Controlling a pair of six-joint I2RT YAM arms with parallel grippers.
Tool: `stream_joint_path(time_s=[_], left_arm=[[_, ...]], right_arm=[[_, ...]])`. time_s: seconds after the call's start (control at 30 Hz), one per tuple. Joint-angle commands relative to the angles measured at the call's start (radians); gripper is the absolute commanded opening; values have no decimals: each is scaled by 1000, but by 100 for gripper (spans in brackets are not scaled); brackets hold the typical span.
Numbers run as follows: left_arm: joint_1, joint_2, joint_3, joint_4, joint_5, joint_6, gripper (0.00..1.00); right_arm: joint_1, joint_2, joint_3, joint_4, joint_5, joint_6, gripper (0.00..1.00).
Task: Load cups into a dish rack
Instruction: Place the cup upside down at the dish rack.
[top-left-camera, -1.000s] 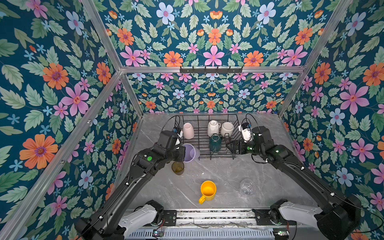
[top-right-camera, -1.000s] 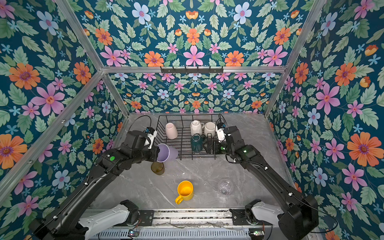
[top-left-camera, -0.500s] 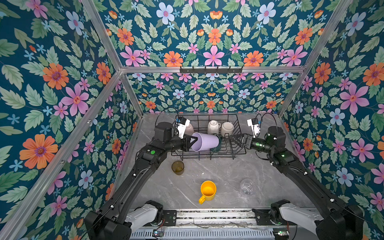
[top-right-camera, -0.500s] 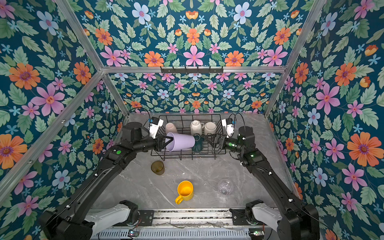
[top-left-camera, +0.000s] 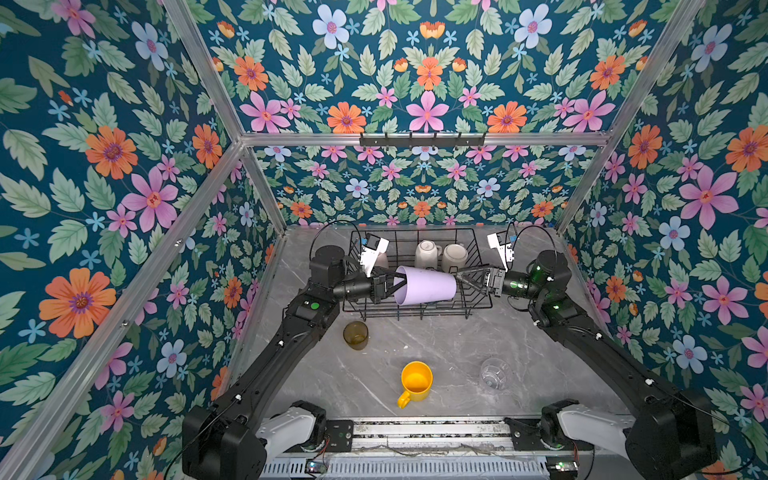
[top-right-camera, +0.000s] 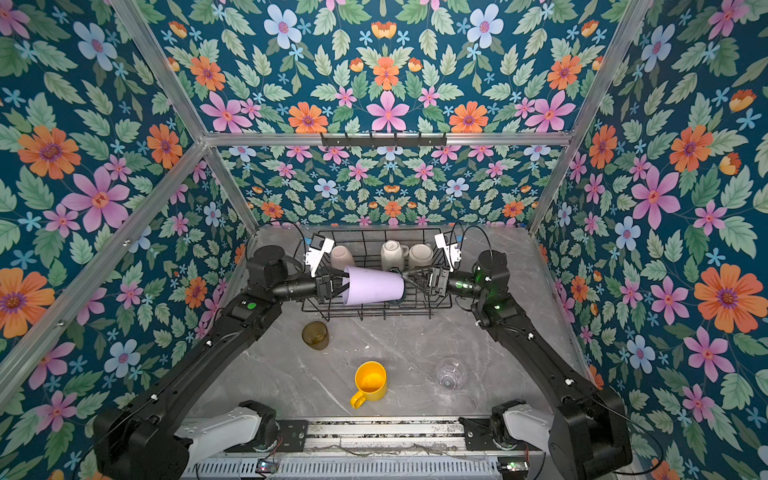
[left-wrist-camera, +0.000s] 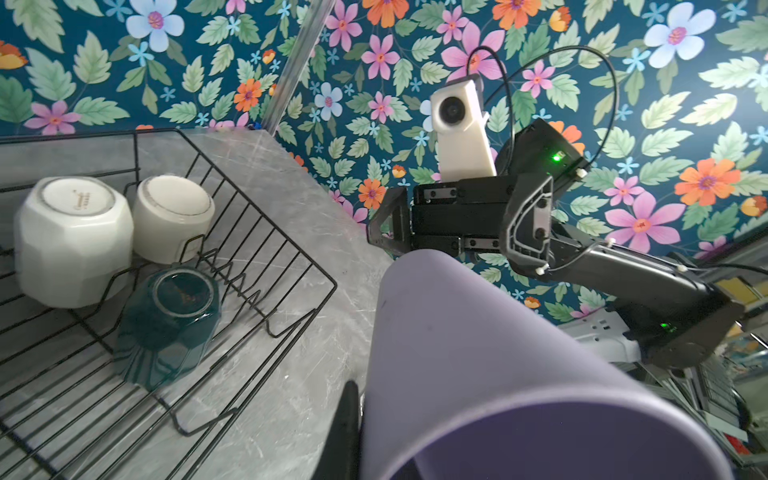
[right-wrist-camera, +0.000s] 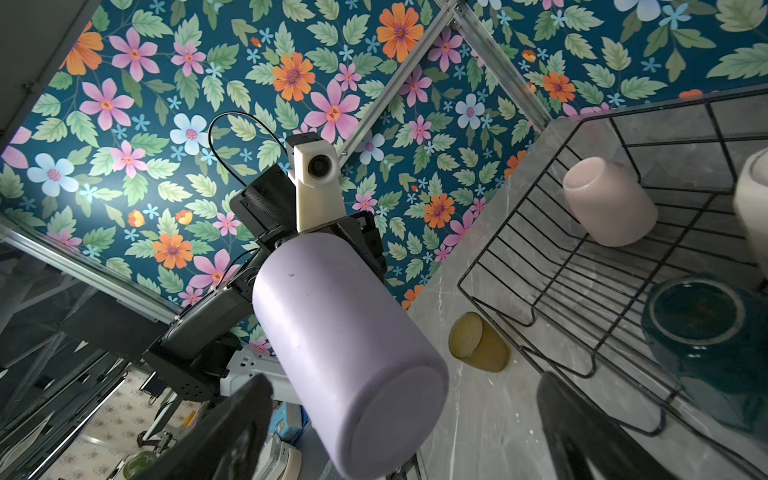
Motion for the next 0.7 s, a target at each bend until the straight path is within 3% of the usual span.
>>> stream_joint_path(time_s=[0.0,0.23,0.67], left_arm=[[2,10,3,99,47,-29,0],[2,39,-1,171,84,-74,0],[1,46,-11,228,108,-115,0]], right_arm=[[10,9,7,80,-77,25,98],[77,24,50,-15,-96,-61,98],[115,75,90,7,-100,-44,96]])
